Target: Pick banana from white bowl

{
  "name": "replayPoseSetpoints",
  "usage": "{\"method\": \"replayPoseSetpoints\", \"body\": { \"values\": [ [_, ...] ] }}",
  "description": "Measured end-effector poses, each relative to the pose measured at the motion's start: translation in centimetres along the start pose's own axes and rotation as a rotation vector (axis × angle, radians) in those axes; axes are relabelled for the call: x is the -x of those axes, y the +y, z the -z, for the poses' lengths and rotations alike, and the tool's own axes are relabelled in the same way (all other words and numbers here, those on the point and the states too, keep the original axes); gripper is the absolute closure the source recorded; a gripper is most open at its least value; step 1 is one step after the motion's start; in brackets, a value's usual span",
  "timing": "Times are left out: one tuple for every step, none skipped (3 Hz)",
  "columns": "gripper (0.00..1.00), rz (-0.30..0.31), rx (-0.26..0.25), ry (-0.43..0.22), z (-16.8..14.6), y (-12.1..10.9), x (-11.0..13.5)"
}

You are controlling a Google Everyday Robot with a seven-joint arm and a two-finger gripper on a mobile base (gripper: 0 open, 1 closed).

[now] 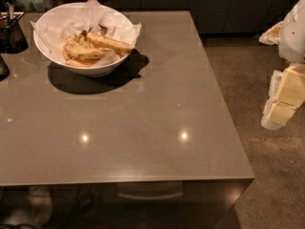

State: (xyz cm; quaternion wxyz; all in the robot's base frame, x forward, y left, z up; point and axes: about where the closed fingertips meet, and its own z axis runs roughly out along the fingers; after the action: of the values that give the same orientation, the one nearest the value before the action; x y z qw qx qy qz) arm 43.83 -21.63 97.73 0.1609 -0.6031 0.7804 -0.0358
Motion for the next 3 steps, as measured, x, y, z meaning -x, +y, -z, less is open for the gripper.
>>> {"method": "replayPoseSetpoints", "body": {
  "values": [
    [0.00, 0.000, -0.001, 0.000, 0.0, 0.0, 0.0],
    [0.00, -0.031, 0.001, 0.016, 0.1, -1.8, 2.6],
    [0.00, -0.025, -0.002, 0.052, -0.3, -5.9, 7.7]
  ]
}}
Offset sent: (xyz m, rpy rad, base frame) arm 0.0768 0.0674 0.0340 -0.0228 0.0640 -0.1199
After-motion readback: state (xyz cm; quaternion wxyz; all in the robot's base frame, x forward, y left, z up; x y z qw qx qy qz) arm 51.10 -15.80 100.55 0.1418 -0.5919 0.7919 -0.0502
